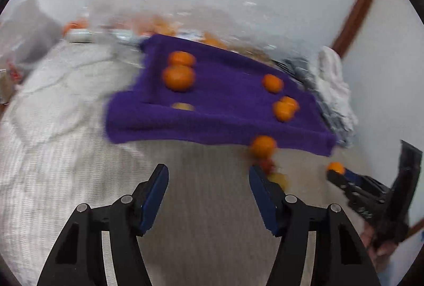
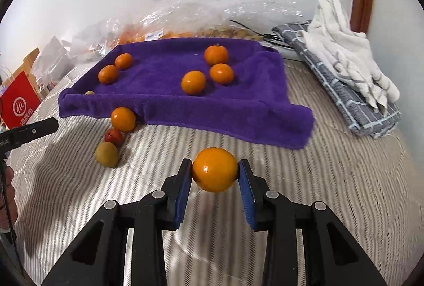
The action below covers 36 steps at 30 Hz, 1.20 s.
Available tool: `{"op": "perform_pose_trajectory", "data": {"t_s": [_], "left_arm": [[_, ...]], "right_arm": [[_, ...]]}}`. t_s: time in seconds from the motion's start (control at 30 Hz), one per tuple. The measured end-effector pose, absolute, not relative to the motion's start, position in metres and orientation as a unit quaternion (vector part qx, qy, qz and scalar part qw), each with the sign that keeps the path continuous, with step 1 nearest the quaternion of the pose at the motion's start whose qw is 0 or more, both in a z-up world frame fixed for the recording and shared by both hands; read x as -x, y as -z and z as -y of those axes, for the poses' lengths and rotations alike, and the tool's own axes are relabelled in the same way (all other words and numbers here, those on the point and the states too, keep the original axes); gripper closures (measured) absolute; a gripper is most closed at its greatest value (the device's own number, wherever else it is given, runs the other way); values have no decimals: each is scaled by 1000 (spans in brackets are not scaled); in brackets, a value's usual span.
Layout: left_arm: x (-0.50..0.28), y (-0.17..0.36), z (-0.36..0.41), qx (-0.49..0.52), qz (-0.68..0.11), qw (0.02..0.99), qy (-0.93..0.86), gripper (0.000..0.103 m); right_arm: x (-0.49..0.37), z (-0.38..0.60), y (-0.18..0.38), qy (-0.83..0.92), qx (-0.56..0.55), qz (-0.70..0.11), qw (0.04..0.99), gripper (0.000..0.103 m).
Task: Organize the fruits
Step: 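Lift the orange in the right tool toward the purple towel, then close the left tool on a small yellow-green fruit while the right tool holds its orange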
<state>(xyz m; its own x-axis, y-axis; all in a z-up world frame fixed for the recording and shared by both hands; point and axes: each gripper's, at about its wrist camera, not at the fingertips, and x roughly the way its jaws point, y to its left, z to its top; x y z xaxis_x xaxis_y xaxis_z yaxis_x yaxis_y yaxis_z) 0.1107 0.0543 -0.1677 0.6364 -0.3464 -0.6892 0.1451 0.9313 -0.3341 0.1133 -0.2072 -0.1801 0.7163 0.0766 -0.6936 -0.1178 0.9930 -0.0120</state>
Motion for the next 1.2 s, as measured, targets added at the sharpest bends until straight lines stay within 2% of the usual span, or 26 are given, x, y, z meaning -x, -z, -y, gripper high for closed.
{"op": "perform_pose_trajectory", "data": {"t_s": [0.2, 0.27, 0.4, 0.63, 1.2], "left_arm": [[-110, 177, -1, 106, -431, 878, 180, 44], [-110, 181, 6, 109, -437, 874, 182, 52], [-114, 189, 15, 119, -449, 866, 183, 59], [-117, 195, 25, 112, -450, 865, 191, 77], [-94, 154, -26, 116, -400, 897, 148, 77]], "right_arm": [[-99, 227, 178, -39, 30, -367, 929, 68], [-95, 232, 178, -35, 35, -366, 929, 68], [-92, 240, 179, -33, 31, -367, 929, 68], [-92, 237, 181, -39, 29, -369, 928, 68], [-94, 221, 166, -46, 27, -358, 932, 68]]}}
